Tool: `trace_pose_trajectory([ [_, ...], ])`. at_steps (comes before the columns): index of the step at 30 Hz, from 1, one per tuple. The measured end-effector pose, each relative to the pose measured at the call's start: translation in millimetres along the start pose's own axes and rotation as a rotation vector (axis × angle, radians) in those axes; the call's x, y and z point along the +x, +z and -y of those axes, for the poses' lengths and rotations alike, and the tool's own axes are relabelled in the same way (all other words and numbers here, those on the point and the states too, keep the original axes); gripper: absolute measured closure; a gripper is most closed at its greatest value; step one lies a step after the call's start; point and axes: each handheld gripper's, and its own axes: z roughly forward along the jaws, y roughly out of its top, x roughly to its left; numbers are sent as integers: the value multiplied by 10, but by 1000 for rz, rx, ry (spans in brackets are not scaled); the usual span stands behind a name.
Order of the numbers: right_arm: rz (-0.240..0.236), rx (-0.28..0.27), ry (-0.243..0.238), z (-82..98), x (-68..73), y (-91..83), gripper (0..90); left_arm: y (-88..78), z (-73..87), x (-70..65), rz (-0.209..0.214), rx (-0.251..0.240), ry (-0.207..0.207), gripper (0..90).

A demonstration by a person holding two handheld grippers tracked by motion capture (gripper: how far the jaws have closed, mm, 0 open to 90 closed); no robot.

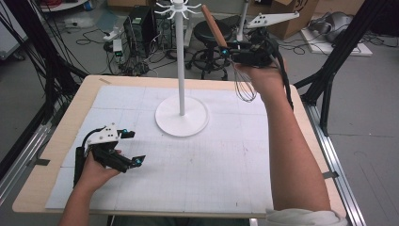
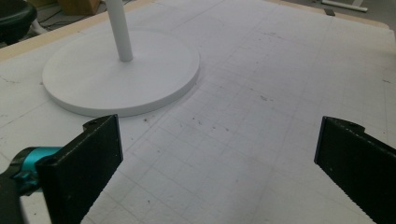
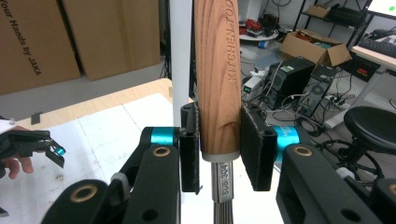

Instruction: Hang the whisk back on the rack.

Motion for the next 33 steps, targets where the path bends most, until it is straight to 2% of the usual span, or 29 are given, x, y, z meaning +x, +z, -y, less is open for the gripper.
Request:
trace_pose_trajectory([
  [18, -2, 45, -2, -7, 64, 225, 712, 0, 3, 0, 3, 1, -2, 16],
  [26, 15, 70, -18, -32, 82, 343, 713, -5, 5, 6, -1, 2, -4, 16],
  [33, 40, 85, -10, -46, 56, 411, 713, -14, 12, 15, -3, 3, -6, 16],
])
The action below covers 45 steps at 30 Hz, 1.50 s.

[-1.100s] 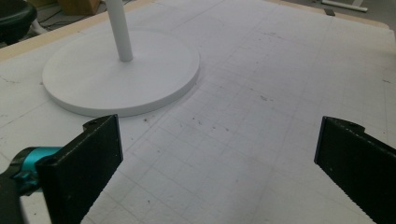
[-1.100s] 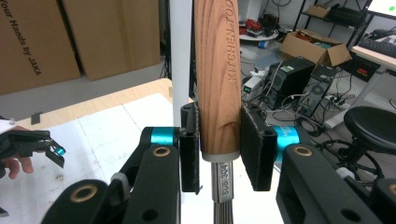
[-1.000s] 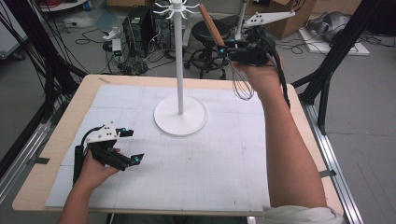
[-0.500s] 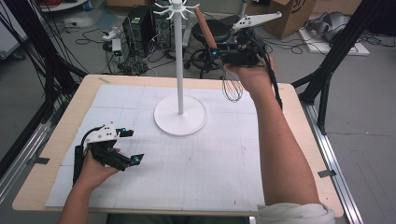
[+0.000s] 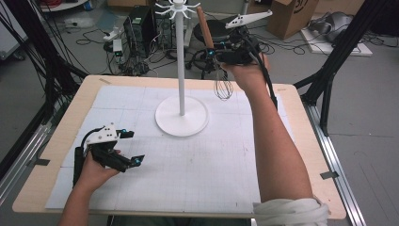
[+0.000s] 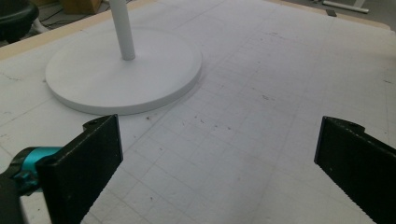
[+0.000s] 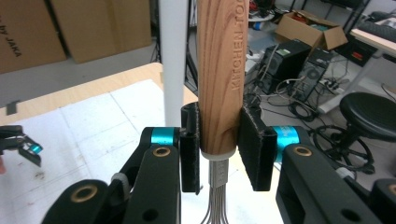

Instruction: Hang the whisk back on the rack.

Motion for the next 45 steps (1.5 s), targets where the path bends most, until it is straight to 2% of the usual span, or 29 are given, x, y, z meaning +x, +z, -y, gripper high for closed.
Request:
trace_pose_trajectory([
  [14, 0, 28, 9, -46, 42, 94, 710, -6, 6, 1, -3, 0, -1, 16],
  [16, 7, 39, -4, -44, 56, 103, 703, -3, 6, -1, -1, 1, -3, 16],
  [18, 9, 40, -11, -35, 79, 104, 665, -3, 6, -1, 1, 3, -1, 16],
  [20, 17, 26, -9, -30, 85, 95, 581, -2, 7, -1, 2, 3, -2, 16],
  [22, 16, 25, -20, -25, 93, 79, 557, 2, 5, 1, 1, 0, 1, 16],
  [31, -43, 14, -62, 41, 154, -55, 468, 3, 3, -2, 1, -3, 0, 16],
  [45, -111, -43, -58, 299, 270, -323, 361, -5, -9, -8, 11, -18, -3, 16],
])
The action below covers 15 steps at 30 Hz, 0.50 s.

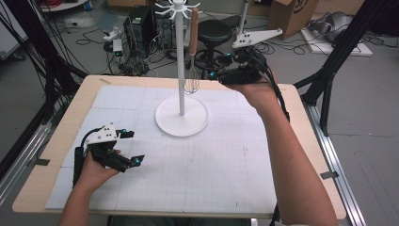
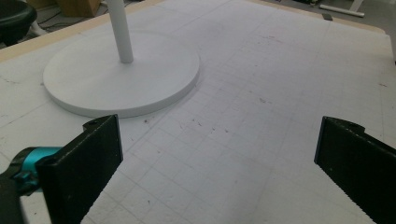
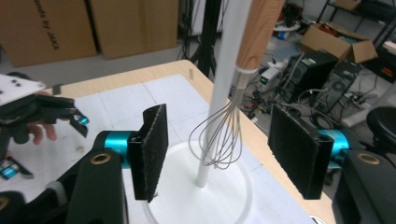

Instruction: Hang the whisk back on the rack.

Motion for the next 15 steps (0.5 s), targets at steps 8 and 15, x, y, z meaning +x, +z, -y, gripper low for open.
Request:
trace_pose_trajectory([
  [8, -24, -15, 14, 233, 82, -89, 339, -16, -21, -10, 1, -6, 7, 16],
  [15, -29, -27, 46, 477, 124, -161, 311, -13, -24, -11, 6, -11, 9, 16],
])
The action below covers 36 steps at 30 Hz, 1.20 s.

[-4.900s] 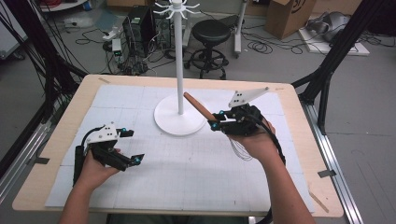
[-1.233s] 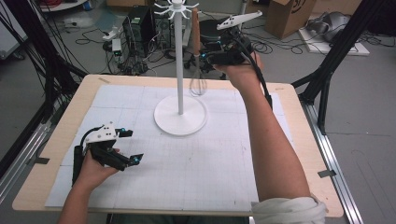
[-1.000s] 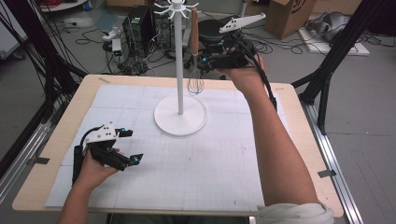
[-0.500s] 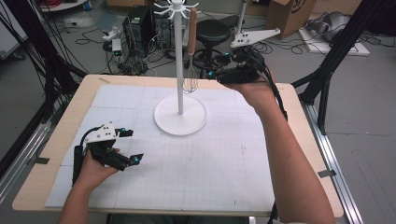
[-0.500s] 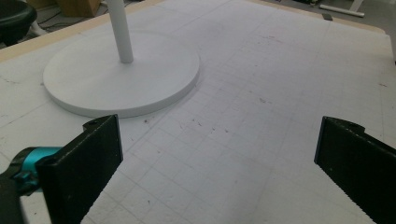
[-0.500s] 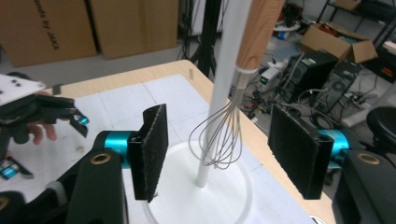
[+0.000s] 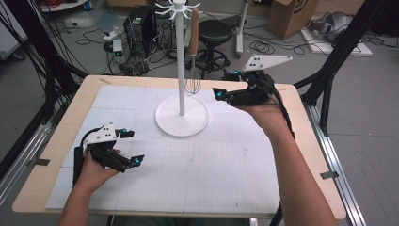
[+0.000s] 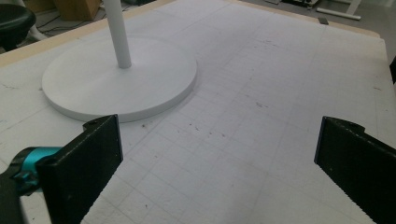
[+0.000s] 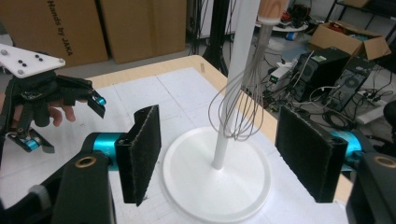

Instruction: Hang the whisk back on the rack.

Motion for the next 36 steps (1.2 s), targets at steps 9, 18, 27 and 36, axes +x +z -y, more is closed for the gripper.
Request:
trace_pose_trajectory([
  [9, 15, -20, 39, 300, 24, -113, 296, 0, -1, -8, 2, 5, -1, 16],
  [18, 17, -4, 86, 631, 34, -116, 246, -7, -5, -16, 6, -1, -5, 16],
  [27, 14, 10, 117, 939, 73, -77, 208, -5, -3, -10, 10, -6, -10, 16],
  [36, -6, 30, 136, 1194, 170, -16, 180, -4, -5, -12, 12, -5, -2, 16],
])
